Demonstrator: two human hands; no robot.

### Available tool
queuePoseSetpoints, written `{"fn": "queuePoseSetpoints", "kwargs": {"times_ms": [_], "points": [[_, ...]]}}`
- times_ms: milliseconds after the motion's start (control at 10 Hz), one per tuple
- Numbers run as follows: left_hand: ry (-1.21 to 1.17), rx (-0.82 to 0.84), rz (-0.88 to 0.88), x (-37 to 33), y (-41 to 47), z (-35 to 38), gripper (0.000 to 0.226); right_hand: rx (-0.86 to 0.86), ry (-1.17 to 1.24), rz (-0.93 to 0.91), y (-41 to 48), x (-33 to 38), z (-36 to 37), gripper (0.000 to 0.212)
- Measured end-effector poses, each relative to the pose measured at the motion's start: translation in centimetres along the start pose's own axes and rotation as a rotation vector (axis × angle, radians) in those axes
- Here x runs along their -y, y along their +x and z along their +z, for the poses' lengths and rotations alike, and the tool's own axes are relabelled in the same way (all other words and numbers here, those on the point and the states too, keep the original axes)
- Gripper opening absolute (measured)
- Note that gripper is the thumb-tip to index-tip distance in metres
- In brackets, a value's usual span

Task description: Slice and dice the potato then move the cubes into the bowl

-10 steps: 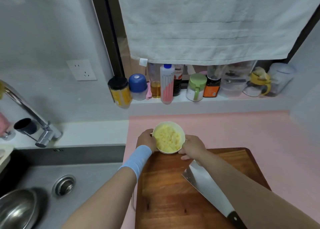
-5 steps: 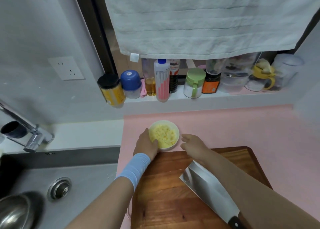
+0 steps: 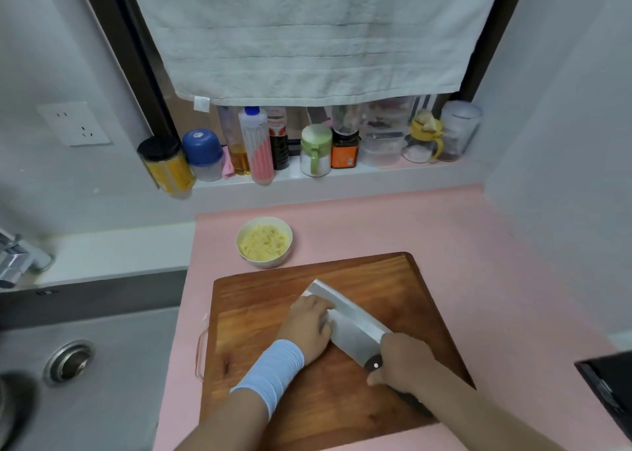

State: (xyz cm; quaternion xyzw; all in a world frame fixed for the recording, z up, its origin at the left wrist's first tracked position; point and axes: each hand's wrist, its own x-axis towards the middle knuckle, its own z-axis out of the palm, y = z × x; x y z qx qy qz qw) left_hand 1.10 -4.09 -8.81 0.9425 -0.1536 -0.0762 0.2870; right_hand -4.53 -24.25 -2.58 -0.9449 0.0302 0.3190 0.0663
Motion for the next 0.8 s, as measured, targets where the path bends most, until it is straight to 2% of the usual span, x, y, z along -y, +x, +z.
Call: {"fn": "queuePoseSetpoints", "kwargs": {"times_ms": [200,400,600,700,800], "points": [[0.107,-0.058,0.07,-1.1,-3.2,2.1,0.031,-0.071,-0.182,-0.203,0.4,-0.8,0.5,0.032],[0.242,-0.172,-0.032,1.4,-7.0,1.2,0.027,-0.105,-0.272,-0.315,2.1,0.9,-1.2,0.025],[0.286,-0.137,-0.064,3.7,-7.5,-0.6,0.032,-0.167,-0.276,-0.355,4.0,2.1,-0.9,0.032],[0.264,-0.053,-0.101,3.0,-7.2,-1.6,0.037,-0.195,-0.232,-0.359,3.7,1.5,-0.7,0.034],[0.221,-0.059,-0.119,2.7,-6.8,-2.1,0.038,-0.205,-0.141,-0.349,3.5,0.8,-0.9,0.043]]}}
